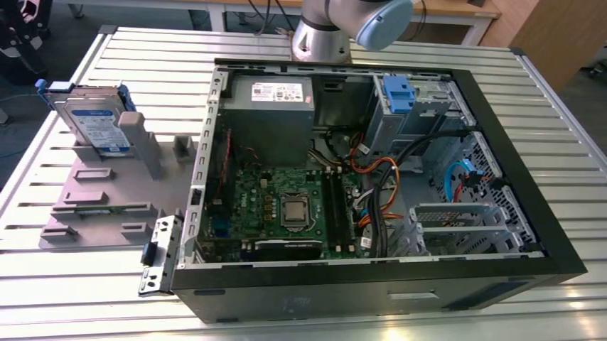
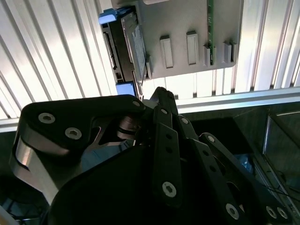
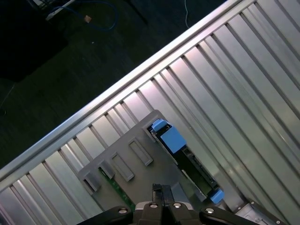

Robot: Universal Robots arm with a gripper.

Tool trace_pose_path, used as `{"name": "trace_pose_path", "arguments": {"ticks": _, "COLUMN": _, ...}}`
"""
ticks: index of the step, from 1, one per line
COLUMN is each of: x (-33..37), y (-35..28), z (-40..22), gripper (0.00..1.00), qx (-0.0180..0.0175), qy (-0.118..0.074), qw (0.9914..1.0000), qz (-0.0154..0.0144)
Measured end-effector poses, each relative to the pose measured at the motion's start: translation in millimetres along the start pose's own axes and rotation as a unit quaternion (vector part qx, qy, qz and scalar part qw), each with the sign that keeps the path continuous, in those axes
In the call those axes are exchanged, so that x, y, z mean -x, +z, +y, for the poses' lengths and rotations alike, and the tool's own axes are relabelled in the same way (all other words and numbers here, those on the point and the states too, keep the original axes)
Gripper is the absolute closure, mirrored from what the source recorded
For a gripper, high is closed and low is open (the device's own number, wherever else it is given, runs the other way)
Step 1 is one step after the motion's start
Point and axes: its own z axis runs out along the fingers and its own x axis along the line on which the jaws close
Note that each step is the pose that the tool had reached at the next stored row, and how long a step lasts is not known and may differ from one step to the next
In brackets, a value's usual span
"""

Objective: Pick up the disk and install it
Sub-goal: 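Pick up the disk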

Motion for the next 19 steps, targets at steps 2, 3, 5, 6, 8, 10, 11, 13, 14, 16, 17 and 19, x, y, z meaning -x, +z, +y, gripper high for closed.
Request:
{"name": "trace_pose_path", "arguments": {"ticks": 2, "x": 0.0, "y": 0.0, "z": 0.0, "gripper": 0.89, "qx": 0.0001, "qy": -0.002, "qw": 1.00000, "qz": 0.0001}}
{"name": "trace_pose_path", "arguments": {"ticks": 3, "x": 0.0, "y": 0.0, "z": 0.0, "gripper": 0.89, "qx": 0.0001, "qy": -0.003, "qw": 1.00000, "qz": 0.0001}}
{"name": "trace_pose_path", "arguments": {"ticks": 5, "x": 0.0, "y": 0.0, "z": 0.0, "gripper": 0.89, "qx": 0.0001, "qy": -0.005, "qw": 0.99999, "qz": 0.0002}}
{"name": "trace_pose_path", "arguments": {"ticks": 6, "x": 0.0, "y": 0.0, "z": 0.0, "gripper": 0.89, "qx": 0.0001, "qy": -0.006, "qw": 0.99998, "qz": 0.0002}}
{"name": "trace_pose_path", "arguments": {"ticks": 8, "x": 0.0, "y": 0.0, "z": 0.0, "gripper": 0.89, "qx": 0.0002, "qy": -0.008, "qw": 0.99997, "qz": 0.0003}}
{"name": "trace_pose_path", "arguments": {"ticks": 10, "x": 0.0, "y": 0.0, "z": 0.0, "gripper": 0.89, "qx": 0.0002, "qy": -0.010, "qw": 0.99995, "qz": 0.0004}}
{"name": "trace_pose_path", "arguments": {"ticks": 11, "x": 0.0, "y": 0.0, "z": 0.0, "gripper": 0.89, "qx": 0.0002, "qy": -0.011, "qw": 0.99994, "qz": 0.0004}}
{"name": "trace_pose_path", "arguments": {"ticks": 13, "x": 0.0, "y": 0.0, "z": 0.0, "gripper": 0.89, "qx": 0.0003, "qy": -0.013, "qw": 0.99992, "qz": 0.0005}}
{"name": "trace_pose_path", "arguments": {"ticks": 14, "x": 0.0, "y": 0.0, "z": 0.0, "gripper": 0.89, "qx": 0.0003, "qy": -0.014, "qw": 0.99991, "qz": 0.0005}}
{"name": "trace_pose_path", "arguments": {"ticks": 16, "x": 0.0, "y": 0.0, "z": 0.0, "gripper": 0.89, "qx": 0.0003, "qy": -0.015, "qw": 0.99988, "qz": 0.0006}}
{"name": "trace_pose_path", "arguments": {"ticks": 17, "x": 0.0, "y": 0.0, "z": 0.0, "gripper": 0.89, "qx": 0.0004, "qy": -0.016, "qw": 0.99986, "qz": 0.0006}}
{"name": "trace_pose_path", "arguments": {"ticks": 19, "x": 0.0, "y": 0.0, "z": 0.0, "gripper": 0.89, "qx": 0.0004, "qy": -0.018, "qw": 0.99983, "qz": 0.0007}}
